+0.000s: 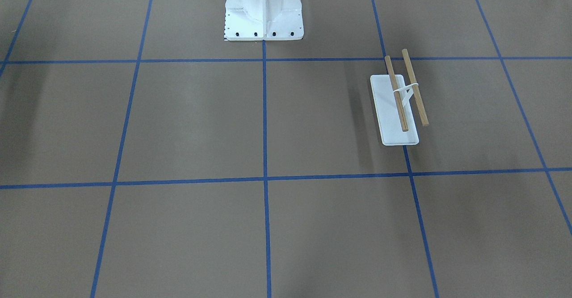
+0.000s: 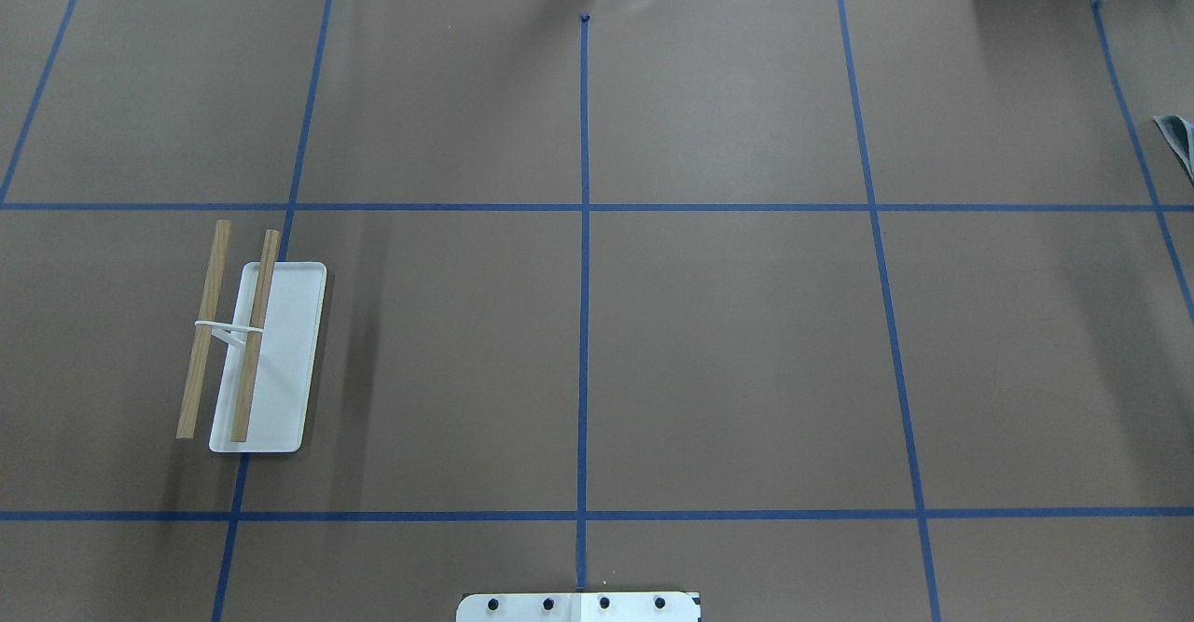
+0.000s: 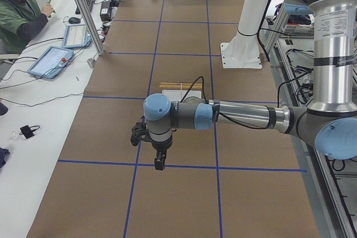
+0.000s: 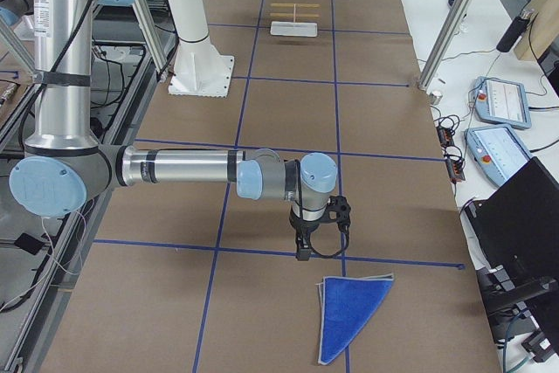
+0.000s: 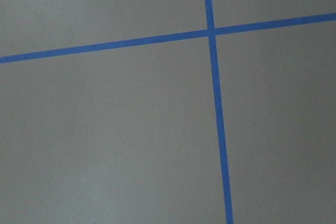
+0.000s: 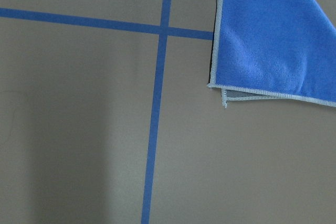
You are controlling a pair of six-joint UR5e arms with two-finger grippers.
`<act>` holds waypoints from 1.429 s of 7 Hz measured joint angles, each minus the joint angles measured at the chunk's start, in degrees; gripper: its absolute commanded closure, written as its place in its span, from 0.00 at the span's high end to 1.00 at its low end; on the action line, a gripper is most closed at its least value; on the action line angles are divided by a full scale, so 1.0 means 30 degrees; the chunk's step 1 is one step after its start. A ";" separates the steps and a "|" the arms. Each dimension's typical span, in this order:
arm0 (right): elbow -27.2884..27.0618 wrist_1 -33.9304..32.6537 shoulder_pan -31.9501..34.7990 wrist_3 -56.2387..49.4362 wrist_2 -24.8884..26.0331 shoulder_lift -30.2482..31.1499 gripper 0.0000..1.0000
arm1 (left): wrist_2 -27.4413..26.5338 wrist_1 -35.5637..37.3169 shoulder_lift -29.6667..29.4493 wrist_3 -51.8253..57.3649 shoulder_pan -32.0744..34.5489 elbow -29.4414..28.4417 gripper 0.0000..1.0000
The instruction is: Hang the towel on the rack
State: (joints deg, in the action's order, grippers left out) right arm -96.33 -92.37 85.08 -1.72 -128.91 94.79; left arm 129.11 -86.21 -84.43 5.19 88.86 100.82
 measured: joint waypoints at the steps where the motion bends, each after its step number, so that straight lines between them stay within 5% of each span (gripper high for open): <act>1: 0.0000 0.0001 0.0000 0.0010 0.0014 -0.0018 1.00 | 0.0067 -0.0058 -0.0008 0.0000 0.0000 0.0071 0.99; 7: -0.2791 0.0014 0.0021 0.0065 0.0163 -0.0380 1.00 | 0.0788 -0.0374 -0.0154 -0.0022 0.0000 0.1266 0.99; 10: -0.4533 -0.0016 0.0049 0.0157 0.0278 -0.0882 1.00 | 0.0760 -0.3574 -0.0811 -0.0149 0.0000 0.0917 0.99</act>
State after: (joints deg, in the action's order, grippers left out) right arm -109.93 -92.42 85.22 -1.25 -128.08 92.15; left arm 131.39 -96.94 -86.86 4.74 88.86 103.57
